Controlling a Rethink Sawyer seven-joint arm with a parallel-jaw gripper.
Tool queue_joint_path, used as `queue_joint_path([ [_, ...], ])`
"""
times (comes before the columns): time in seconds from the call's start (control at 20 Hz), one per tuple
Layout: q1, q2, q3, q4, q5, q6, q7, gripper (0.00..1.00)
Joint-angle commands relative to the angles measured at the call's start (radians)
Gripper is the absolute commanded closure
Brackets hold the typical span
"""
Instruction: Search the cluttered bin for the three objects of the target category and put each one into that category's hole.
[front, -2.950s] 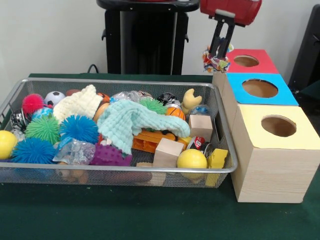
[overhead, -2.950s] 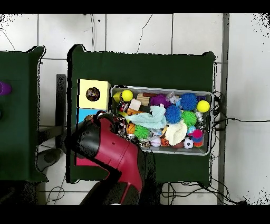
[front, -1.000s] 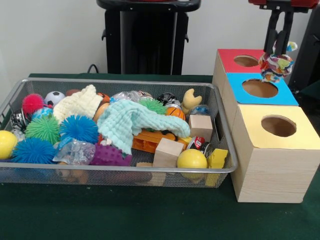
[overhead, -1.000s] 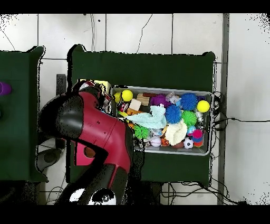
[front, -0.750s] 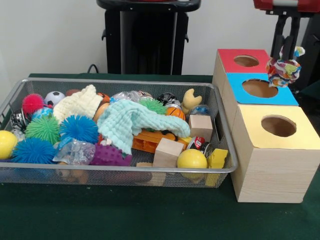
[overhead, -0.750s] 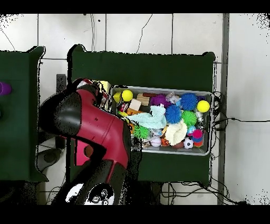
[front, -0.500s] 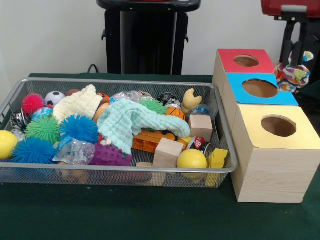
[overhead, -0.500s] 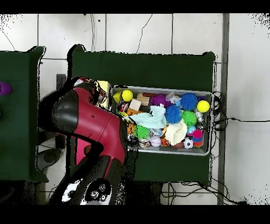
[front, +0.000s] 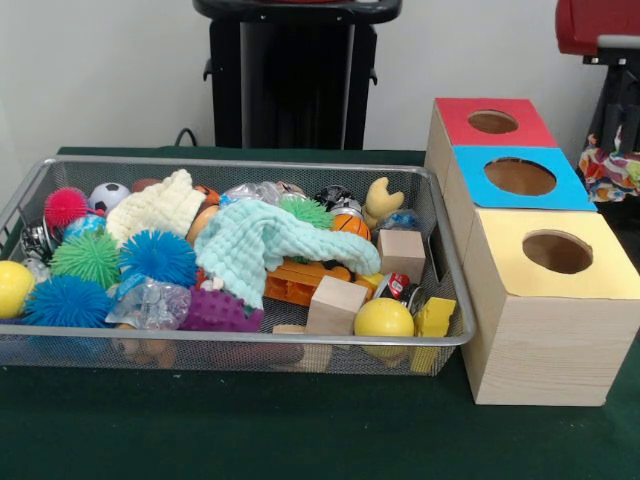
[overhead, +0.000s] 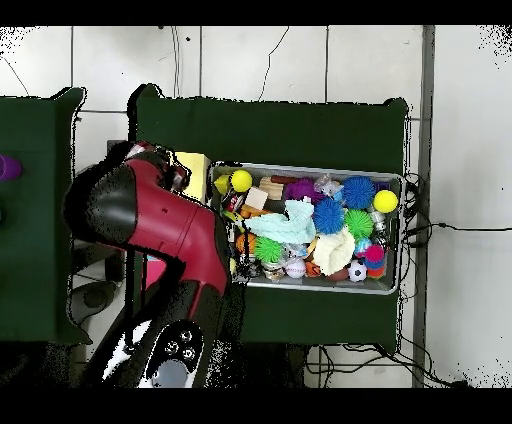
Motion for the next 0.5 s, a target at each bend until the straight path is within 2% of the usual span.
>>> queue_joint_path([
  [0.05,-0.046,0.041,0.156,-0.017,0.02,-0.054,0.198,1.0],
  [0.5,-0.096,0.031,0.216,0.012,-0.005,-0.104,0.148,1.0],
])
